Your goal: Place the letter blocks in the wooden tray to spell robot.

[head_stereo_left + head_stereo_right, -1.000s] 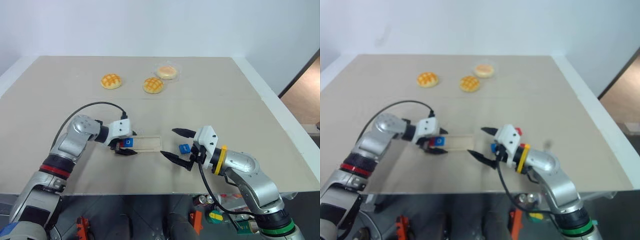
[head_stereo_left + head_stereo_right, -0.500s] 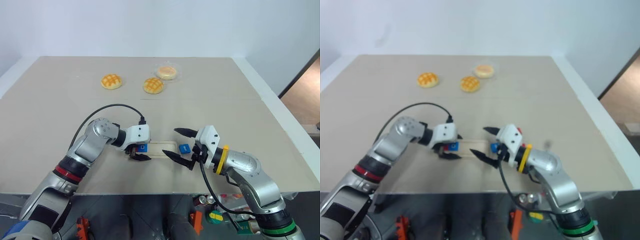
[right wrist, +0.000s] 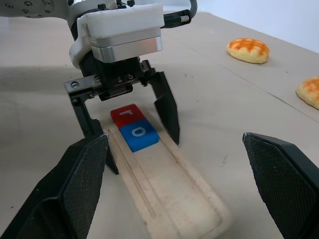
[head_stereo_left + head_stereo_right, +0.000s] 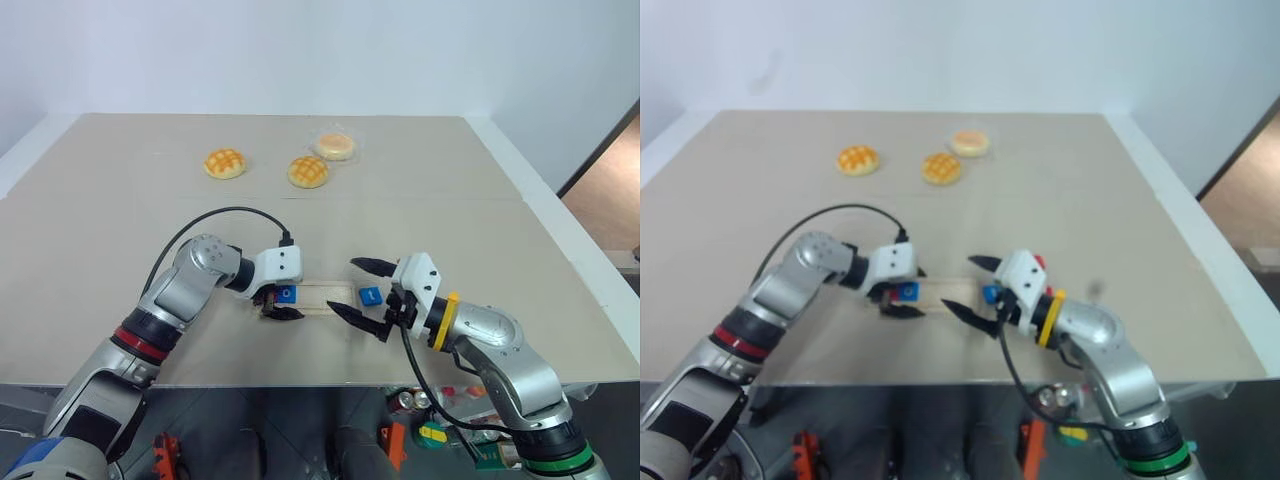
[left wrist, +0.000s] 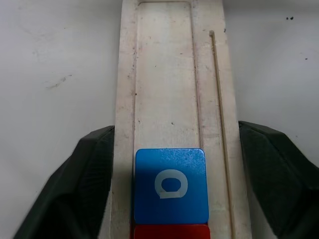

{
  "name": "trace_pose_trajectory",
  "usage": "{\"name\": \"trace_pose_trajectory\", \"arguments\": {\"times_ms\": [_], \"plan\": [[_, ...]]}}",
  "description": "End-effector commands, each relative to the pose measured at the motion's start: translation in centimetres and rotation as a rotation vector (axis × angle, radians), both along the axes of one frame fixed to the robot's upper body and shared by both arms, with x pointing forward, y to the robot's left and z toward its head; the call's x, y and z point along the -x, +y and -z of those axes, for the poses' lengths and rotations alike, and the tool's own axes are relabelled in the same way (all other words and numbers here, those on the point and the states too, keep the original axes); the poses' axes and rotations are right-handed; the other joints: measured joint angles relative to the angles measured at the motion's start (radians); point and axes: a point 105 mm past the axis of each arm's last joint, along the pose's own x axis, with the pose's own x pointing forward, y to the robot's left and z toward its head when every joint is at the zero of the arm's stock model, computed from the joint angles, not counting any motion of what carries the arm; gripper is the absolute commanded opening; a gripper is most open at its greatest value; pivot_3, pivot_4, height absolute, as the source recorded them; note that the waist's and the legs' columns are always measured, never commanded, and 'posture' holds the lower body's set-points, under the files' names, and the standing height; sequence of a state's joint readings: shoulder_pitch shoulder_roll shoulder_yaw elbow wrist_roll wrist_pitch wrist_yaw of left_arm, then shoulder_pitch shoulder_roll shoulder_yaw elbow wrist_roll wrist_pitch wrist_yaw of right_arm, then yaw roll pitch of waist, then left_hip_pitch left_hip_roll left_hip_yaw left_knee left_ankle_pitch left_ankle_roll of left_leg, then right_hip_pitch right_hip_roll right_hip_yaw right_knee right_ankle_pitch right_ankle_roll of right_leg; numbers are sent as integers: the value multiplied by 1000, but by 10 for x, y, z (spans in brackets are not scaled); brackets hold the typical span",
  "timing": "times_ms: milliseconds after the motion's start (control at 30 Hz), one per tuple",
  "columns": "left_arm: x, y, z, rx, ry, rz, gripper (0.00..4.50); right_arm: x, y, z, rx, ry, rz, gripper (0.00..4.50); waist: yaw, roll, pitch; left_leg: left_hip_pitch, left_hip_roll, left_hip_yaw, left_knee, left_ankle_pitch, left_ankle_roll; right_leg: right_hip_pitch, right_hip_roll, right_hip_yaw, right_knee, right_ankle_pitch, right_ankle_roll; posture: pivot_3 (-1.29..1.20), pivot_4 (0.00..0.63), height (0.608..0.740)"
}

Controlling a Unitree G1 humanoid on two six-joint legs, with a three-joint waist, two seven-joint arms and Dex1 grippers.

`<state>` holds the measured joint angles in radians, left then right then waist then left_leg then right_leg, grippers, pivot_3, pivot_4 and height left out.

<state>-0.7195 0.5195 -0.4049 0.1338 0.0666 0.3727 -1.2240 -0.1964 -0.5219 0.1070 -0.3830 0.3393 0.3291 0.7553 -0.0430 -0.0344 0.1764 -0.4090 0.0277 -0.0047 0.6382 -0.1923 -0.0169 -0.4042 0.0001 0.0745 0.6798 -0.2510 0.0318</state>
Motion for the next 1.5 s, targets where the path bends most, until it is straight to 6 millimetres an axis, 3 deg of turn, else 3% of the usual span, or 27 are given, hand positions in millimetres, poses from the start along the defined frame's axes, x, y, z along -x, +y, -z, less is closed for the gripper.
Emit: {"name": "trace_pose_trajectory", "arguments": {"times_ms": [33, 200, 333, 500, 633, 800, 1167, 1233, 1500], "plan": [[3, 2, -3, 8, 13, -1, 4476, -4, -10, -16, -14, -44, 15, 4500, -1, 0, 0, 0, 0, 0, 0, 0, 0, 0, 0, 0, 0, 0, 0, 0, 150, 740], [11, 3, -31, 123, 22, 10, 4476, -15, -32, -26, 28, -49, 41, 4500, -1, 0, 1, -4, 1, -1, -2, 0, 0, -4, 1, 0, 0, 1, 3, 0, 150, 740], [40, 5, -56, 342, 112, 113, 4476, -24, -59, -33, 120, -17, 58, 4500, -4, 1, 2, -6, 1, -1, -3, 0, 0, -7, 1, -1, 0, 0, 3, 0, 150, 740], [71, 7, -62, 496, 159, 189, 4476, -26, -91, -23, 275, 84, 48, 4500, -3, 2, 3, -6, 1, -2, -3, -1, 1, -6, 1, -3, 0, -2, 2, 0, 150, 740], [80, 1, -59, 575, 98, 181, 4476, -19, -111, -7, 397, 167, -10, 4500, -2, 2, 3, -6, 1, -2, -3, -1, 1, -5, 0, -3, -1, -2, 3, 0, 150, 740], [80, -7, -56, 631, 12, 141, 4476, -20, -118, 6, 426, 204, -49, 4500, -2, 1, 4, -3, 0, -1, -2, -1, 1, -3, 0, -1, -1, 0, 3, 0, 150, 740], [87, -14, -48, 627, -41, 100, 4476, -44, -124, 28, 392, 217, -32, 4500, -4, 1, 4, -1, 1, 1, -3, -1, 1, -3, 1, 1, -1, 1, 3, 0, 150, 740], [87, -14, -48, 628, -46, 83, 4498, -42, -123, 34, 392, 241, -48, 4235, -4, 2, 4, -2, 1, 1, -3, -1, 1, -3, 1, 1, -1, 0, 4, 0, 150, 740], [87, -12, -46, 629, -37, 38, 4498, -22, -113, 41, 381, 282, -149, 4235, -3, 2, 4, -1, 1, 2, -3, -1, 1, -2, 0, 1, -1, 0, 4, 0, 150, 740]]}}
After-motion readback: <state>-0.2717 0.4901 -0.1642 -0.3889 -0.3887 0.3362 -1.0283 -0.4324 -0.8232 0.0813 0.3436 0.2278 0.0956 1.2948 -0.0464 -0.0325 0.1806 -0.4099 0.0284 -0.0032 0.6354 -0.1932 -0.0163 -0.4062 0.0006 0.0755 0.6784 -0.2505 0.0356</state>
